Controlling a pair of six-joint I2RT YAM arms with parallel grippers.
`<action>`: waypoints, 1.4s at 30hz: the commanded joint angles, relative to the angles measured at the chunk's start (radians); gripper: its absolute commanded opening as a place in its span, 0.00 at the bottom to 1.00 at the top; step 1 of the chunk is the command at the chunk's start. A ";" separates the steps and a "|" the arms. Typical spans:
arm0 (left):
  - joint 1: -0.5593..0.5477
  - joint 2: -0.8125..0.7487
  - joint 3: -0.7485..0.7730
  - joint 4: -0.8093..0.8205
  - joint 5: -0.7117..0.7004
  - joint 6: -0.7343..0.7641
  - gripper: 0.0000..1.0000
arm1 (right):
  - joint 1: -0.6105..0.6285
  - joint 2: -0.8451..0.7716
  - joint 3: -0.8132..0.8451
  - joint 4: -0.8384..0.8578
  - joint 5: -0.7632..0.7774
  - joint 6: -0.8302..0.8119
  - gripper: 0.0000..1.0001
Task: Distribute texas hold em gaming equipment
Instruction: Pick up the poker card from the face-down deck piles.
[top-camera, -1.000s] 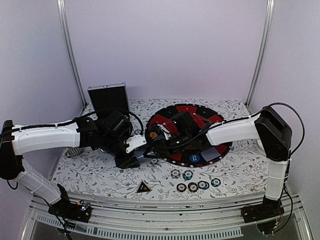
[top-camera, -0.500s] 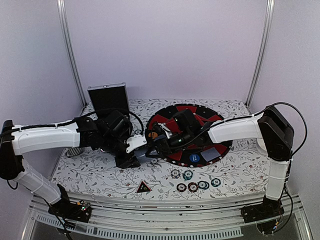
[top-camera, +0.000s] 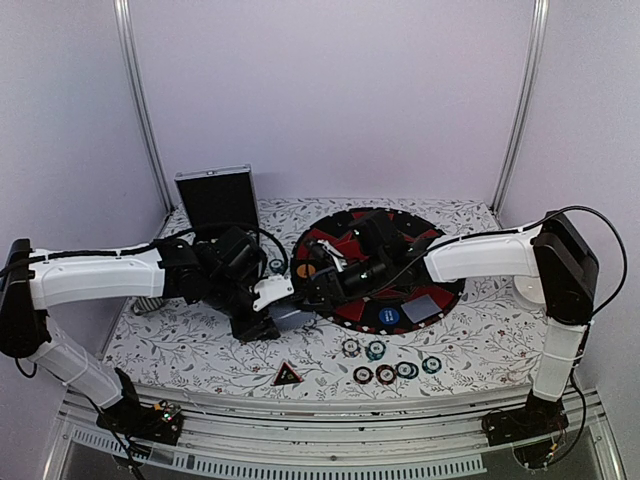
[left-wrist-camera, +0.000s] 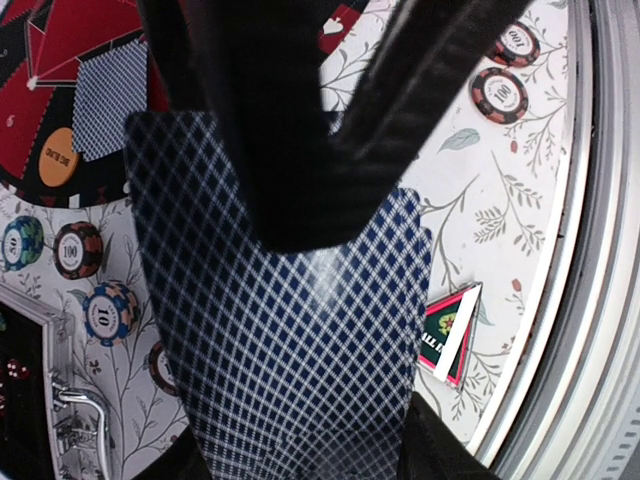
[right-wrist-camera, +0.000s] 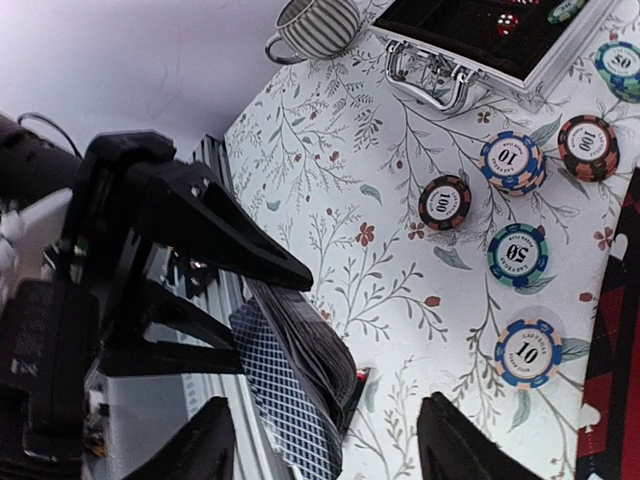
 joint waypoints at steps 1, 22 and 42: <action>0.002 0.006 -0.009 0.027 0.012 0.000 0.50 | 0.002 -0.029 0.017 -0.044 0.042 -0.009 0.53; 0.010 0.007 -0.046 0.044 0.034 -0.001 0.50 | -0.007 -0.075 0.024 -0.105 0.008 -0.057 0.02; 0.051 -0.014 -0.093 0.072 0.035 0.001 0.50 | -0.248 -0.296 -0.062 -0.398 0.018 -0.143 0.02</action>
